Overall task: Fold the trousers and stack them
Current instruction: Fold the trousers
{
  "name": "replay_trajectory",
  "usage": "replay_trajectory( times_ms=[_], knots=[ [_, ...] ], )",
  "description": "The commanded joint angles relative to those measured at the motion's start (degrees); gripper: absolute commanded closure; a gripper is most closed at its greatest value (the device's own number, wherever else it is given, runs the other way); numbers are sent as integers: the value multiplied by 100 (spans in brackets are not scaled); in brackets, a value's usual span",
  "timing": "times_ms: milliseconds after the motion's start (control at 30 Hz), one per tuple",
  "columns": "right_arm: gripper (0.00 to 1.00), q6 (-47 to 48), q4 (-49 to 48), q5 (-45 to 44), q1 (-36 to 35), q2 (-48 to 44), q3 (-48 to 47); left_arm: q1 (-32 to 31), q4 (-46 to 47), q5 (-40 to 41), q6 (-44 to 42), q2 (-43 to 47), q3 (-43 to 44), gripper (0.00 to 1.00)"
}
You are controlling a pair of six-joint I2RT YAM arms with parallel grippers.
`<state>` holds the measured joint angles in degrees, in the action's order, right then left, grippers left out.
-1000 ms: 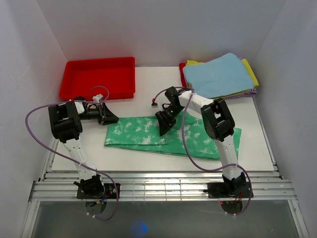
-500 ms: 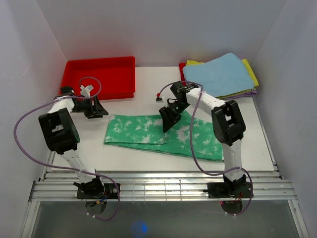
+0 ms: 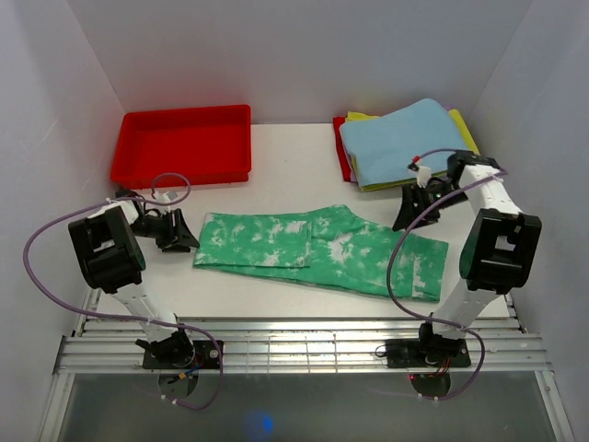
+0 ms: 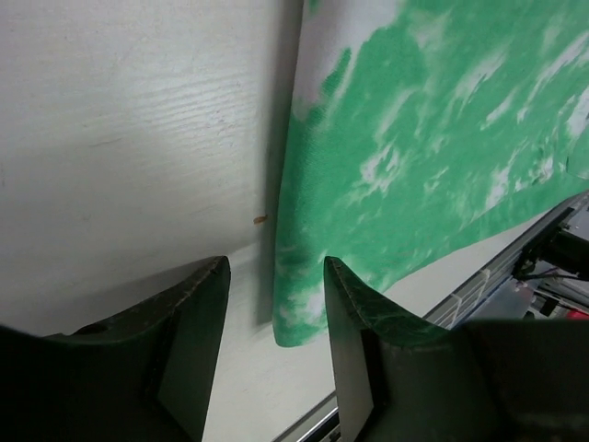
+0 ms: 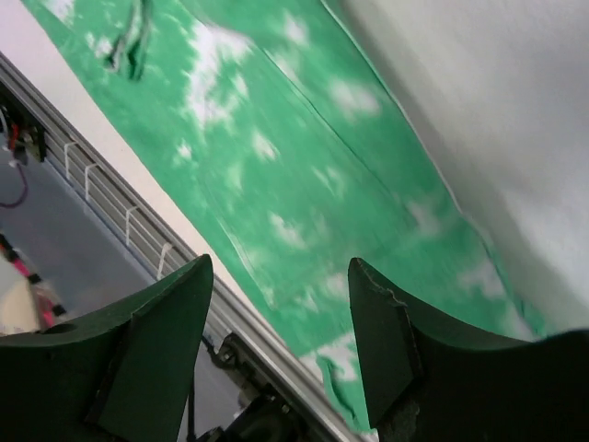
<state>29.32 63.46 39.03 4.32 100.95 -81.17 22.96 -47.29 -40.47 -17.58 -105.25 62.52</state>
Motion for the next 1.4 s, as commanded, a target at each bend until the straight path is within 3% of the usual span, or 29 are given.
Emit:
replay_trajectory(
  times_ms=[0, 67, 233, 433, 567, 1067, 1267, 1367],
  knots=[
    [34, 600, 861, 18, 955, -251, 609, -11, 395, -207, -53, -337, 6, 44],
    [34, 662, 809, -122, 1533, -303, 882, -11, 527, -373, 9, -417, -3, 51],
    [31, 706, 852, -659, 2081, -103, 1032, -11, 580, -699, 150, -602, 76, 68],
    [28, 584, 501, -774, 2126, 214, 1348, -11, 554, -1094, 282, -690, 173, 67],
    [25, 557, 386, -677, 2126, 443, 1402, -2, 528, -1139, 343, -602, 199, 100],
    [19, 320, 26, -1116, 2126, 417, 1314, 604, 246, -1086, 677, 119, 718, 100],
    [19, 329, -27, -574, 2021, 707, 1332, 780, 246, -1139, 677, 373, 498, 100],
    [25, 241, -228, -440, 1801, 856, 1384, 798, 177, -1191, 660, 435, 506, 100]
  ],
)
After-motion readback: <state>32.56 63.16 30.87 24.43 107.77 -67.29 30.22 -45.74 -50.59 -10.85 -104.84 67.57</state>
